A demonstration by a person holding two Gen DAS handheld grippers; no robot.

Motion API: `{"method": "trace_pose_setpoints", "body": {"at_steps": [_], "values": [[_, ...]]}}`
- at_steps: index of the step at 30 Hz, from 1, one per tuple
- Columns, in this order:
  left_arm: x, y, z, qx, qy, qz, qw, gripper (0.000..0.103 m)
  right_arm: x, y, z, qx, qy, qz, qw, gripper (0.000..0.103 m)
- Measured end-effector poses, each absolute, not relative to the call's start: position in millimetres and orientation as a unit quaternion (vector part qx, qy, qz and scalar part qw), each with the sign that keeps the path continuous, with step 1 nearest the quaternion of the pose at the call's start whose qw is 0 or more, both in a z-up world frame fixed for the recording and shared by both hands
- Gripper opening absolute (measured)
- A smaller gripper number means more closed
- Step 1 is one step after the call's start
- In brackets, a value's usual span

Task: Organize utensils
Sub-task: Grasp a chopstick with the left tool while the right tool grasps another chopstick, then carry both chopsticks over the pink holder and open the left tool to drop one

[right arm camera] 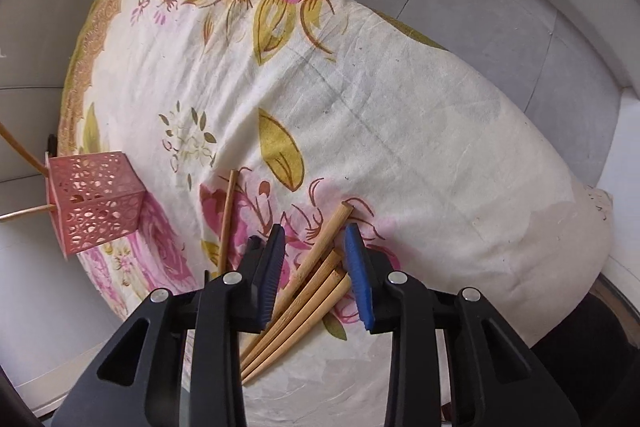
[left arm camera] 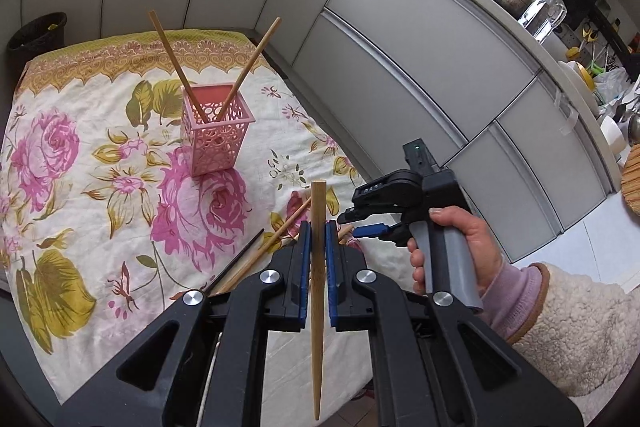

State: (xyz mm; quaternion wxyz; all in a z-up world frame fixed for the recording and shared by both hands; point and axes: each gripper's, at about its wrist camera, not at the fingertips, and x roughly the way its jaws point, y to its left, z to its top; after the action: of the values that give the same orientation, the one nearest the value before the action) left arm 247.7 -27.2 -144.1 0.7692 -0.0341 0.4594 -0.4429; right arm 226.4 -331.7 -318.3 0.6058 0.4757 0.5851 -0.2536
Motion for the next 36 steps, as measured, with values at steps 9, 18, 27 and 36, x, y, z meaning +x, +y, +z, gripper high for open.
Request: {"method": "trace_pose_setpoints", "body": {"at_steps": [9,18,27,36], "values": [[255,5,-136,-0.071,0.441,-0.437,0.781,0.006,255,-310,-319,0.414,0.604,-0.296,0.614,0.012],[240,17,-114,-0.080,0.384,-0.380,0.838,0.006,245,-274,-240,0.366,0.485,-0.175,0.775,0.009],[205,12,-78,-0.050,0.330,-0.306,0.891,0.006,189,-228,-149,0.241,0.375,-0.106,0.889,0.008],[187,-4,-52,-0.049,0.294,-0.254,0.920,0.006,140,-217,-87,0.200,0.309,-0.077,0.927,0.008]]}}
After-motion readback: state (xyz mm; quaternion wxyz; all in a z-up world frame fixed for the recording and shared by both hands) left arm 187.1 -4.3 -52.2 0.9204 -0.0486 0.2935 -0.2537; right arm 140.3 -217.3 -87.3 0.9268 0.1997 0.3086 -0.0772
